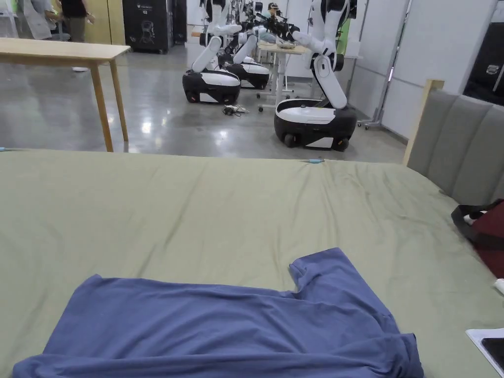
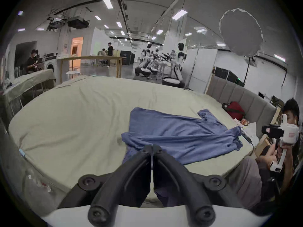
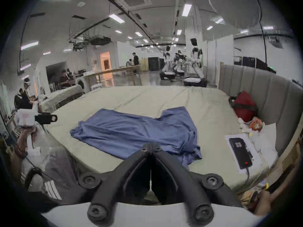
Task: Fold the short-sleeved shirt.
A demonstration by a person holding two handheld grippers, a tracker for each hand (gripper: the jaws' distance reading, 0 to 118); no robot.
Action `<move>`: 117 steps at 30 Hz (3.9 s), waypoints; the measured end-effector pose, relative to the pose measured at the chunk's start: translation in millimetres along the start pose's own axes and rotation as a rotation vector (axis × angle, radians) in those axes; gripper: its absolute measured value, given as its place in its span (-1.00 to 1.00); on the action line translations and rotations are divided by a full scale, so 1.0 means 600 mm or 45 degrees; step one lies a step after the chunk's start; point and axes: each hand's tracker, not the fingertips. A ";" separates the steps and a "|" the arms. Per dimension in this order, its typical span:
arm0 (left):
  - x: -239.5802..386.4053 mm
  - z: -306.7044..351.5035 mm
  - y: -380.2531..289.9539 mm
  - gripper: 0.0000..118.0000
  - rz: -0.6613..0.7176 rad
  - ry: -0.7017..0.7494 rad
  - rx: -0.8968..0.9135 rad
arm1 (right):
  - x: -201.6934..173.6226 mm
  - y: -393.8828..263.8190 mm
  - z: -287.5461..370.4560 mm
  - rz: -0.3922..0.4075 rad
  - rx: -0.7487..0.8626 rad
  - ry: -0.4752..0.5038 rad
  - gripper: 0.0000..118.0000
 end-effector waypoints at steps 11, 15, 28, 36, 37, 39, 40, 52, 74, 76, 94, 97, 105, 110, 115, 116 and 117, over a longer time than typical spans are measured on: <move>-0.008 -0.196 0.138 -1.00 -0.079 0.035 -0.063 | 0.000 0.009 -0.007 -0.004 -0.016 0.032 -0.99; -0.034 -0.337 0.176 0.70 -0.183 0.086 -0.226 | 0.000 0.012 -0.010 0.014 -0.038 0.029 -0.99; -0.098 -0.627 0.175 0.84 -0.251 0.128 -0.486 | 0.005 0.022 -0.042 0.027 -0.175 -0.037 -0.99; -0.082 -0.618 0.147 -0.62 -0.287 0.104 -0.515 | 0.001 0.018 -0.059 0.024 -0.234 -0.024 -0.99; -0.078 -0.613 0.147 -0.80 -0.295 0.107 -0.508 | 0.000 0.016 -0.060 0.026 -0.237 -0.021 -0.99; -0.069 -0.598 0.151 -0.84 -0.343 0.095 -0.451 | -0.001 0.016 -0.063 0.031 -0.249 -0.016 -0.99; -0.065 -0.592 0.152 -0.93 -0.356 0.075 -0.420 | -0.001 0.015 -0.064 0.033 -0.250 -0.015 -0.99; -0.055 -0.568 0.163 -0.96 -0.332 0.030 -0.405 | 0.028 0.073 -0.092 0.120 -0.177 -0.009 -0.99; -0.034 -0.524 0.166 -0.96 -0.291 0.023 -0.349 | 0.327 0.151 -0.623 -0.066 -0.726 -0.212 0.93; -0.032 -0.523 0.166 -0.96 -0.293 0.027 -0.348 | 0.331 0.144 -0.636 -0.053 -0.796 -0.233 0.92; -0.032 -0.516 0.162 -0.96 -0.261 0.022 -0.350 | 0.263 0.132 -0.603 0.039 -0.867 -0.221 -0.99; -0.032 -0.512 0.163 -0.96 -0.268 0.015 -0.348 | 0.266 0.137 -0.598 -0.022 -0.811 -0.200 -0.99; -0.040 -0.481 0.182 -0.96 -0.243 -0.001 -0.314 | 0.256 0.192 -0.531 -0.049 -0.626 -0.141 -0.99; -0.040 -0.419 0.187 -0.96 -0.204 -0.045 -0.256 | 0.223 0.221 -0.444 -0.021 -0.472 -0.093 -0.99; -0.045 -0.340 0.182 -0.96 -0.203 -0.061 -0.203 | 0.192 0.231 -0.349 0.025 -0.349 -0.060 -0.99; -0.047 -0.322 0.181 -0.96 -0.197 -0.064 -0.185 | 0.186 0.231 -0.329 0.034 -0.329 -0.058 -0.99; -0.050 -0.304 0.180 -0.96 -0.194 -0.067 -0.172 | 0.183 0.228 -0.311 0.038 -0.312 -0.045 -0.99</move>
